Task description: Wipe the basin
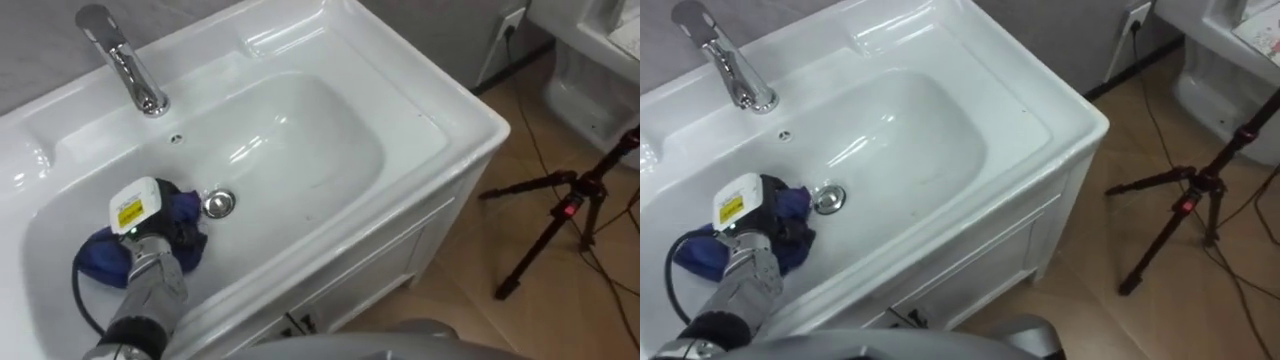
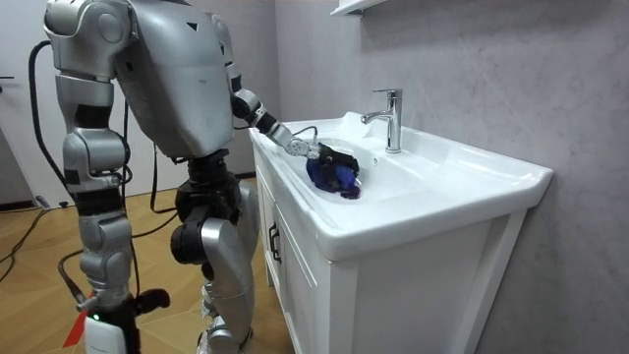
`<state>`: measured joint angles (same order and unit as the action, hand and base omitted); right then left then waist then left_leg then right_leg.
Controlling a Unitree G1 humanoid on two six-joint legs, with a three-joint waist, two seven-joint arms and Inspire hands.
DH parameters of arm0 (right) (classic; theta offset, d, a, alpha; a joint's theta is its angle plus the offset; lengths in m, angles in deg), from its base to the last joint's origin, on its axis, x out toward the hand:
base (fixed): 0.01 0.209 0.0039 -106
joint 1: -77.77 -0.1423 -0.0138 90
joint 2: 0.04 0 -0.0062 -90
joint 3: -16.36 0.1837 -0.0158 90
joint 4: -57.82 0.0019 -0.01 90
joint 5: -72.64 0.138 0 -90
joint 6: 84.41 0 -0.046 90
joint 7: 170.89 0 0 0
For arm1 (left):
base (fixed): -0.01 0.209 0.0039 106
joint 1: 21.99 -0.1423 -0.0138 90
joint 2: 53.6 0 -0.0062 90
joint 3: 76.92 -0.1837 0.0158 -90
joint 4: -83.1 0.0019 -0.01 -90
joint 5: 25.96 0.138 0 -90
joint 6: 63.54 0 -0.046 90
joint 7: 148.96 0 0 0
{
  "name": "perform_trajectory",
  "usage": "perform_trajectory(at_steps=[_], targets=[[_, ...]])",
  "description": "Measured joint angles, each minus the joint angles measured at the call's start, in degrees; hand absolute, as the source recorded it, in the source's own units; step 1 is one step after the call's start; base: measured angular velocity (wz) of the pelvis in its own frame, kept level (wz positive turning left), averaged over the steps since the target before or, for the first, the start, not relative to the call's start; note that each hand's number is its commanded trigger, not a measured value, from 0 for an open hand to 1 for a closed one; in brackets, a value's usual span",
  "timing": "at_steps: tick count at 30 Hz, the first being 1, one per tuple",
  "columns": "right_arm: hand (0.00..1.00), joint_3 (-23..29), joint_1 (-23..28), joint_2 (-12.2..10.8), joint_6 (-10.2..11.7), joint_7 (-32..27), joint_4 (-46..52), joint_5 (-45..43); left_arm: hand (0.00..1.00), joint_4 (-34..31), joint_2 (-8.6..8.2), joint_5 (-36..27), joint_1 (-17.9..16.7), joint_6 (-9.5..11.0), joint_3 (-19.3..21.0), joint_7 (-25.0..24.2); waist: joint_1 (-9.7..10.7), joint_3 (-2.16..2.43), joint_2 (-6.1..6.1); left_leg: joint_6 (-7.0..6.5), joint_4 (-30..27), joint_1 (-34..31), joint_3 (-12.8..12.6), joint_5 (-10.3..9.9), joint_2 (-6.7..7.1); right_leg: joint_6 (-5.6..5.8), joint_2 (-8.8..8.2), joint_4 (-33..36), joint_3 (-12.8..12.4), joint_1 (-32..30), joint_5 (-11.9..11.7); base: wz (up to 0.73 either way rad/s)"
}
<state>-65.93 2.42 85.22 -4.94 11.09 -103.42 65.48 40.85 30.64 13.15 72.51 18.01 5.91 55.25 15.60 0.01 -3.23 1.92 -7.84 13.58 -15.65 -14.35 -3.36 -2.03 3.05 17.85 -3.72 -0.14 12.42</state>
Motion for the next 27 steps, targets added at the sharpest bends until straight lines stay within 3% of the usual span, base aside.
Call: perform_trajectory(at_steps=[3,10,15,20,23,27], targets=[[0.00,-1.0,1.8,-0.9,-1.0,0.1,0.0,0.1,1.00,-0.4,-0.20,-3.5,1.4,-1.3,-0.5,-1.4,2.7,-0.18,0.61,-0.01,0.0,0.0,-0.2,0.0,0.15,0.13,-0.08,0.1,-0.4,-0.2,-0.1,-0.10],[0.00,-2.0,3.2,-1.3,-2.1,0.6,1.1,0.0,1.00,0.4,-0.30,-3.6,3.4,-4.8,-2.4,-2.3,4.6,-0.28,0.62,-0.11,0.1,0.0,-2.7,-0.1,0.19,0.88,-0.26,-0.2,-0.7,-0.4,-0.6,-0.02],[0.00,-2.1,2.0,-1.4,-2.6,0.6,2.2,-0.1,1.00,0.3,-0.67,-3.6,4.8,-6.6,-3.7,-2.4,6.1,-0.61,0.07,-1.55,0.1,-0.9,-3.2,-1.0,0.31,1.30,-0.46,1.2,-0.6,-1.9,-0.6,0.01],[0.00,-5.1,1.9,-1.3,-4.0,0.7,2.9,0.0,1.00,-0.6,-0.89,-8.6,5.9,-7.7,-6.3,-2.4,6.2,-0.76,-0.20,-1.69,0.1,-0.9,-2.9,-1.0,0.74,1.55,-0.97,1.9,-0.5,-2.0,-0.3,0.02],[0.00,-6.7,1.5,-1.4,-4.5,0.7,4.1,0.1,1.00,-3.1,-1.09,-12.7,6.2,-7.7,-10.5,-2.7,6.9,-0.82,-0.30,-1.83,0.1,-0.9,-2.8,-1.0,0.86,1.71,-1.23,1.6,-0.1,-1.6,-0.2,0.08],[0.00,-7.4,-0.3,-1.3,-4.5,0.7,4.2,-0.1,1.00,-3.9,-2.76,-15.4,10.2,-7.5,-13.8,-5.7,8.2,-0.87,-0.43,-1.99,0.2,-0.9,-2.8,-1.1,0.77,1.88,-1.09,0.8,-0.2,-1.2,-0.3,0.01]])
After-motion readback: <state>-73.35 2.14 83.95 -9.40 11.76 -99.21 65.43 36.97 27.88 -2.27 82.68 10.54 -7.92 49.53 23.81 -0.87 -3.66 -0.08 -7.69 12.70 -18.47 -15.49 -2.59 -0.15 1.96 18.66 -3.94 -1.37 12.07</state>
